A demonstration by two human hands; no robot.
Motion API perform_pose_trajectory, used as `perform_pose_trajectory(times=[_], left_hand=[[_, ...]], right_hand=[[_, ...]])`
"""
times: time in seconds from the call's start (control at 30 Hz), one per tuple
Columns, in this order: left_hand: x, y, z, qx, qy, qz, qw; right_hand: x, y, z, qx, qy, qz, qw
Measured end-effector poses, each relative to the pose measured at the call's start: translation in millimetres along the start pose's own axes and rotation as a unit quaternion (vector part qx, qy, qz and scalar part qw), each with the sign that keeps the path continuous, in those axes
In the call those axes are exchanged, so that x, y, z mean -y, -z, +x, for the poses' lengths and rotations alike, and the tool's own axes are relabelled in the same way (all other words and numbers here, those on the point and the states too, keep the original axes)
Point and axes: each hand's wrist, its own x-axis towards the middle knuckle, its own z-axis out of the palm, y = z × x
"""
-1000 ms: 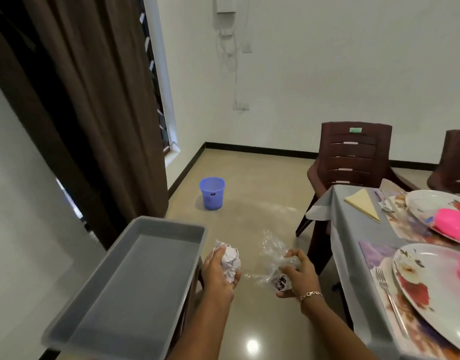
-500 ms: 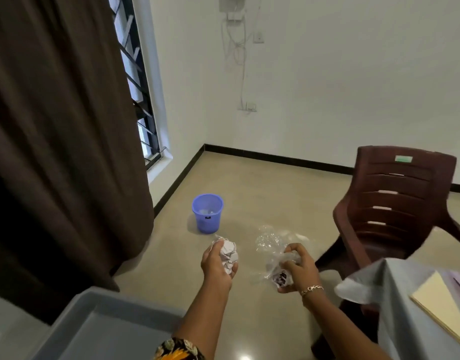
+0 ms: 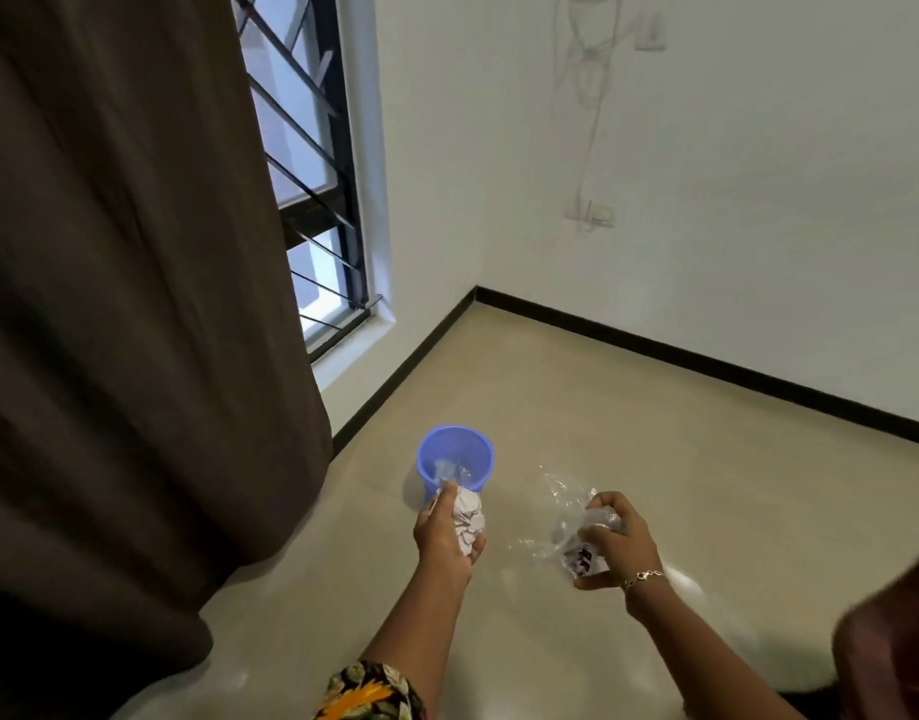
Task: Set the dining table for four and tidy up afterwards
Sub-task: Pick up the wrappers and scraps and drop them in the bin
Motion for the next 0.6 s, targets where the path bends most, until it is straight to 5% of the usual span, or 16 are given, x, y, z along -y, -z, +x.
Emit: perform_pose_trajectory(times=[0.33, 0.6], left_hand=[[-98, -71, 160, -0.071, -0.001, -0.014, 0.997], [-114, -88, 363, -0.081, 0.030, 0.078, 0.993]], right_hand=[[67, -73, 218, 0.072, -0.039, -0.088, 0.993], [25, -160, 409, 0.071, -0.120, -0.186, 0.973]])
